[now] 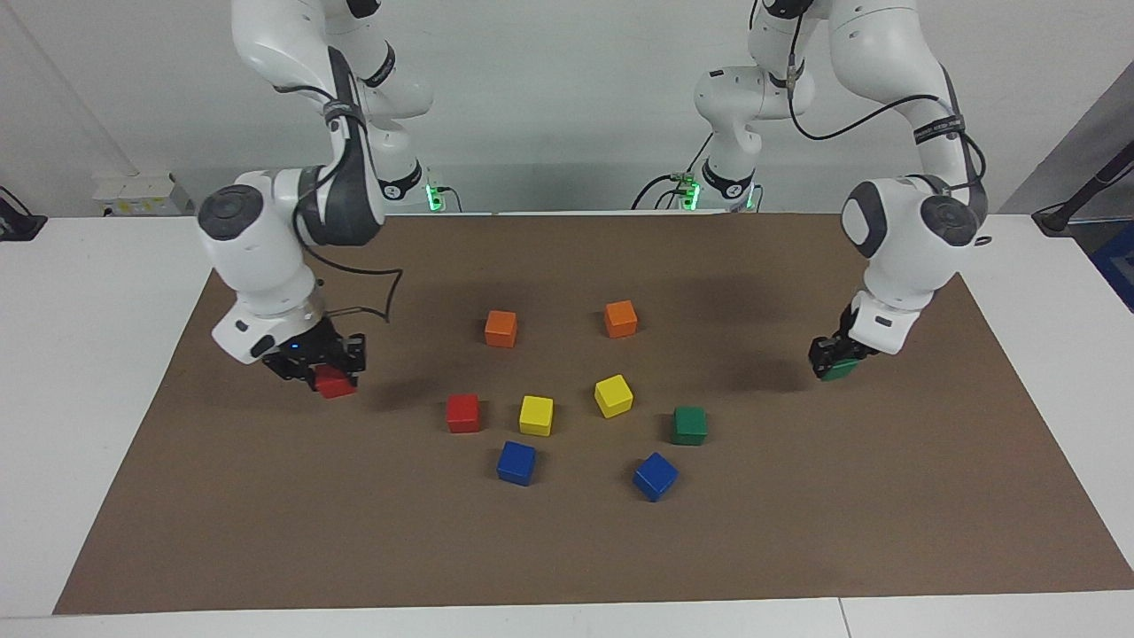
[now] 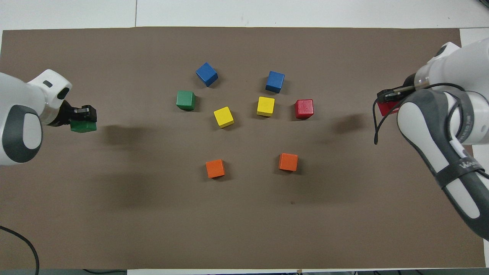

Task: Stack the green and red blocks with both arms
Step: 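Carry the green block outward while the right gripper carries the red block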

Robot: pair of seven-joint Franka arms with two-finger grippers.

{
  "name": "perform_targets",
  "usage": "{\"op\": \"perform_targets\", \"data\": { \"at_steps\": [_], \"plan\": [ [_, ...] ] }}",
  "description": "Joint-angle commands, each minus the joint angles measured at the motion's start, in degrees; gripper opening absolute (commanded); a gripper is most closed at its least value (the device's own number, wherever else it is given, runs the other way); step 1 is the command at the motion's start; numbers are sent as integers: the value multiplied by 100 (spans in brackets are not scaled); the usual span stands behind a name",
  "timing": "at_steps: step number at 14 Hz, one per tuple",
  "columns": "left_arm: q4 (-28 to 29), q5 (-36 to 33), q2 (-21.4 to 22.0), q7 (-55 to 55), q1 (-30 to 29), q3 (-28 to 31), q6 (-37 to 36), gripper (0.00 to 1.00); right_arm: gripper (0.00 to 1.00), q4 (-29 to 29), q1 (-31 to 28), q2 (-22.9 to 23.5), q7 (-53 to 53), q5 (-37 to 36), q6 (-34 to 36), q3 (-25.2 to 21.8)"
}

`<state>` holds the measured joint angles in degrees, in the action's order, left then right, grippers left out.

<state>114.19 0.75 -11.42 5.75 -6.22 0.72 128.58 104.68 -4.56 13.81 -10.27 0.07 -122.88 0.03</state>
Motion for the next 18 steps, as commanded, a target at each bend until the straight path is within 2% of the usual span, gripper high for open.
{"op": "perform_targets", "data": {
  "at_steps": [1,3,7,10,14,15,17,18],
  "plan": [
    [673,-14,167,707,-406,-89,911,0,0,350,-211,17,-89,81,-419,76],
    [859,-14,97,910,-451,-81,1370,0,0,509,-194,43,94,81,-675,76],
    [903,-14,-88,1236,-661,-89,1635,0,0,544,-150,210,525,81,-790,76],
    [921,-14,-211,1236,-670,-89,1811,0,0,869,-185,219,561,81,-1254,76],
    [912,-14,-361,1218,-670,-89,1890,0,0,1001,-194,237,648,81,-1326,76],
    [903,-14,-361,1210,-670,-89,1864,20,0,1010,-194,245,649,81,-1344,76],
    [842,-14,-369,1218,-670,-89,1794,100,0,1124,-194,263,658,81,-1510,76],
    [798,-14,-378,1218,-670,-89,1750,100,0,1160,-194,263,658,81,-1563,76]
  ]
}}
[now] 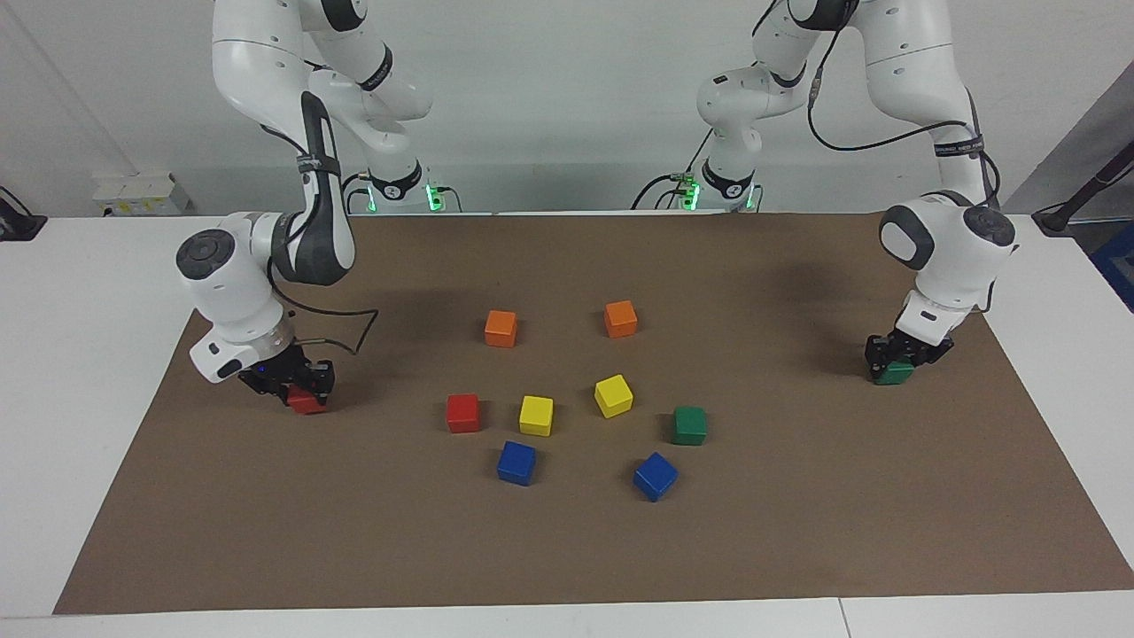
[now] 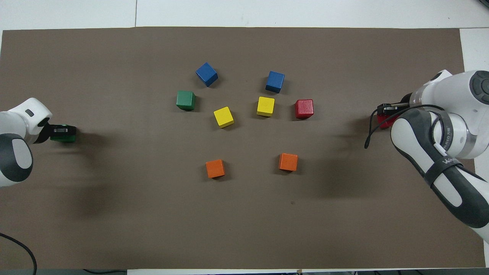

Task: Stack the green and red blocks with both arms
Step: 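Set down the green block with the left gripper while the right sets red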

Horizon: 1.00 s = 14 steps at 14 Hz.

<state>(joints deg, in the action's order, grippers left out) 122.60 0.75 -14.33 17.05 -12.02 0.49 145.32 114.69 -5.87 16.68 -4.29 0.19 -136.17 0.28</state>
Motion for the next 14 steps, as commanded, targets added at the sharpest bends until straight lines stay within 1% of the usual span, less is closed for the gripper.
{"op": "perform_targets", "data": {
  "at_steps": [1,3,5,6,7,8,9,10,11,12,14],
  "plan": [
    [-104,-14,-87,88,-82,-67,-12,100,0,176,-64,-16,60,69,-252,51],
    [-428,-14,-79,88,-73,-67,-493,100,0,185,-64,-16,60,69,-252,51],
    [-1217,-14,-70,62,-12,-67,-1501,100,0,202,-64,-16,60,69,-252,51],
    [-1682,-14,-70,27,41,-76,-2055,100,6,220,-64,-24,60,69,-278,51],
    [-2061,-5,-78,-17,181,-84,-2487,100,8,264,-64,-25,52,69,-365,51],
    [-2395,12,-87,-322,400,-67,-2874,100,9,316,-64,-25,52,69,-427,51],
    [-2582,-5,-96,-1004,663,-67,-3130,100,22,326,-64,-25,52,69,-463,51],
    [-2679,-14,-105,-1802,979,-67,-3211,100,72,334,-64,-25,52,69,-463,51],
    [-2698,-14,-114,-2532,1304,-67,-3194,100,100,326,-64,-25,34,69,-454,51],
    [-2698,-14,-105,-3157,1585,-58,-3168,100,100,317,-64,-25,8,60,-419,51],
    [-2698,-14,-114,-4030,2008,-67,-3098,100,100,247,-11,-112,16,60,-270,51]
  ]
}}
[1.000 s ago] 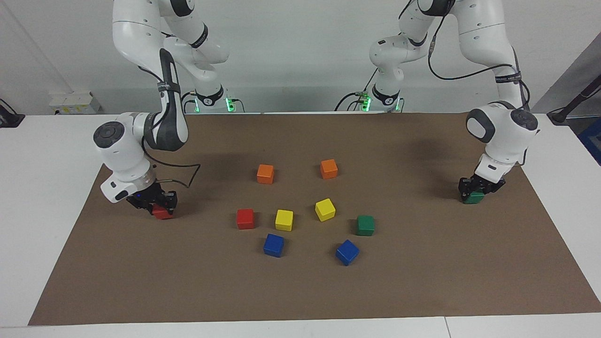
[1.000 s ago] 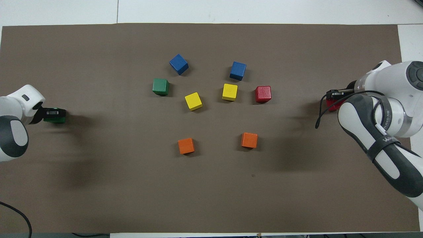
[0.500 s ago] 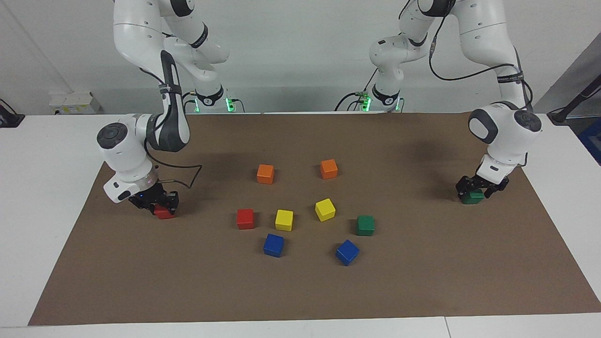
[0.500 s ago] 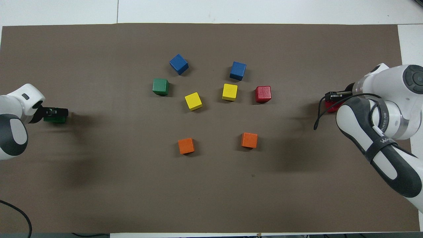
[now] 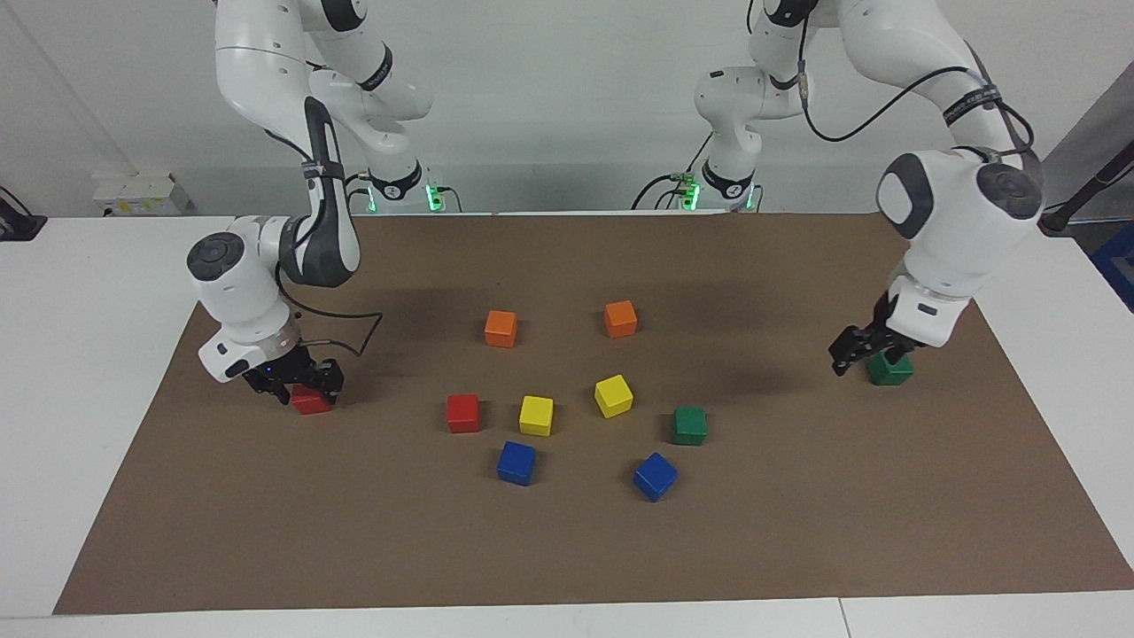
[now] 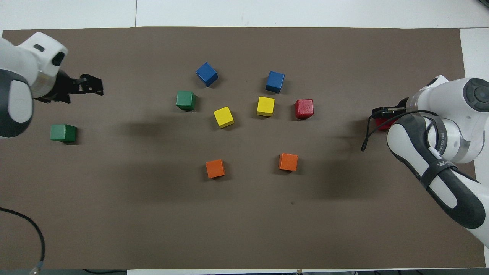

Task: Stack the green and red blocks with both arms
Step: 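Grasp the second green block while the right gripper grasps the second red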

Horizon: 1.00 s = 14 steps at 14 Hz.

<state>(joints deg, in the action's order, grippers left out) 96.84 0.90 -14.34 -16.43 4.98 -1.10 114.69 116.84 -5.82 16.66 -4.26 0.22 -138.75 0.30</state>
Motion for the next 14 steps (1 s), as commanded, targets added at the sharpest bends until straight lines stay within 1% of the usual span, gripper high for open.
{"op": "perform_targets", "data": {
  "at_steps": [1,3,4,5,6,7,8,9,11,12,14],
  "plan": [
    [-113,-19,-113,-729,449,84,166,100,100,-117,-7,-250,21,57,327,49],
    [-43,-19,-209,-712,722,66,553,100,100,-730,62,-339,56,57,1196,84],
    [-51,-19,-331,-712,871,66,729,100,100,-1151,263,-304,144,57,1601,84],
    [-60,-28,-463,-712,1038,66,931,100,100,-1599,465,-278,536,57,2014,84],
    [-104,-45,-673,-712,1170,75,1124,100,100,-2038,798,-138,1053,-48,2358,93],
    [-113,-54,-876,-695,1258,75,1404,100,100,-2373,1132,28,1528,-75,2492,84],
    [-113,-63,-991,-651,1329,66,1651,100,100,-2507,1405,91,1899,-93,2475,84],
    [-122,-63,-1088,-529,1417,66,1723,100,100,-2535,1686,170,2268,-101,2475,84],
    [-122,-54,-1237,-107,1566,66,1802,100,100,-2823,2092,433,2954,-110,2467,84],
    [-131,-54,-1316,-80,1567,58,1872,100,99,-2895,2180,539,3027,-119,2449,84],
    [-122,-54,-1361,209,1576,58,1952,100,99,-2782,2190,584,3027,-110,2047,84]
  ]
}}
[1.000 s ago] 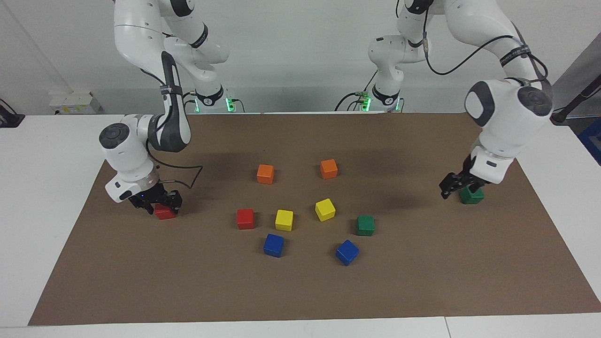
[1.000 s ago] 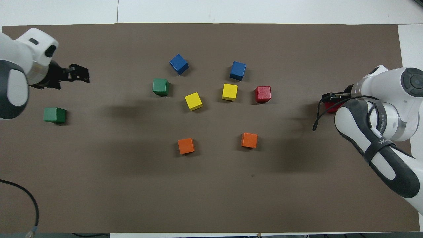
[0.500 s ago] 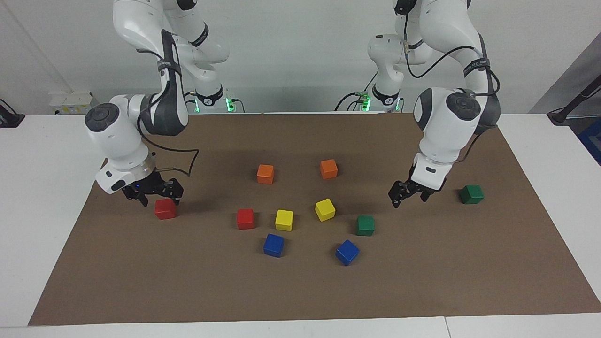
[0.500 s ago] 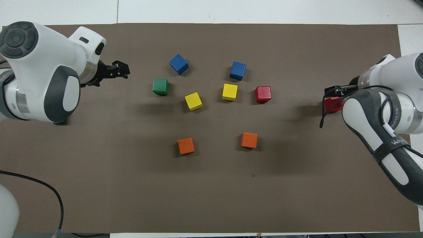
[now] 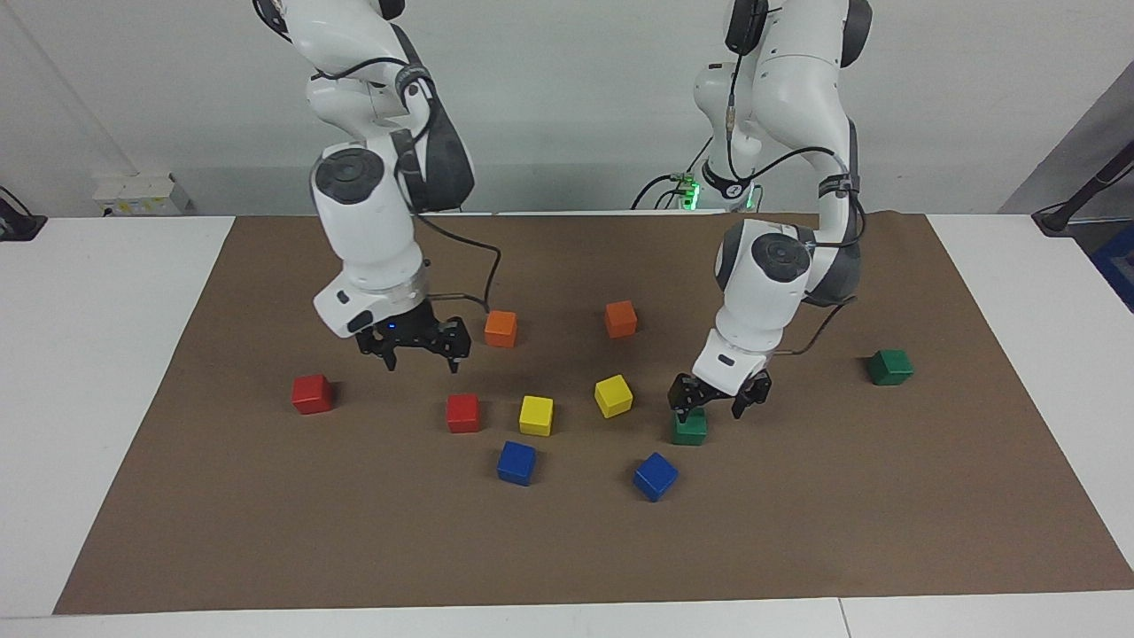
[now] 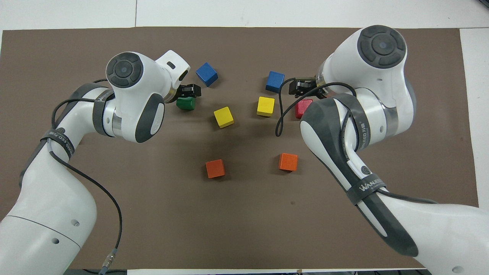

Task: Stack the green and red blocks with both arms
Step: 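Grasp the second green block while the right gripper grasps the second red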

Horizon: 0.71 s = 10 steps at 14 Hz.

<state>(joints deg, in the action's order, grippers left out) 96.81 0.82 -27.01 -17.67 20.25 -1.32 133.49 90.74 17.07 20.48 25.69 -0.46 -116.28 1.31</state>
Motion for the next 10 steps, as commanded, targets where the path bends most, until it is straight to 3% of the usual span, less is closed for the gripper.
{"op": "perform_targets", "data": {
  "at_steps": [1,7,10],
  "plan": [
    [-110,-47,-94,561,49,79,80,100,99,-58,-99,263,33,-51,-307,-17],
    [-92,-240,-321,888,128,79,229,100,99,128,-81,501,260,-42,-764,-17],
    [-92,-240,-392,888,146,79,309,99,98,557,-90,519,200,-42,-1167,-17]
  ]
}}
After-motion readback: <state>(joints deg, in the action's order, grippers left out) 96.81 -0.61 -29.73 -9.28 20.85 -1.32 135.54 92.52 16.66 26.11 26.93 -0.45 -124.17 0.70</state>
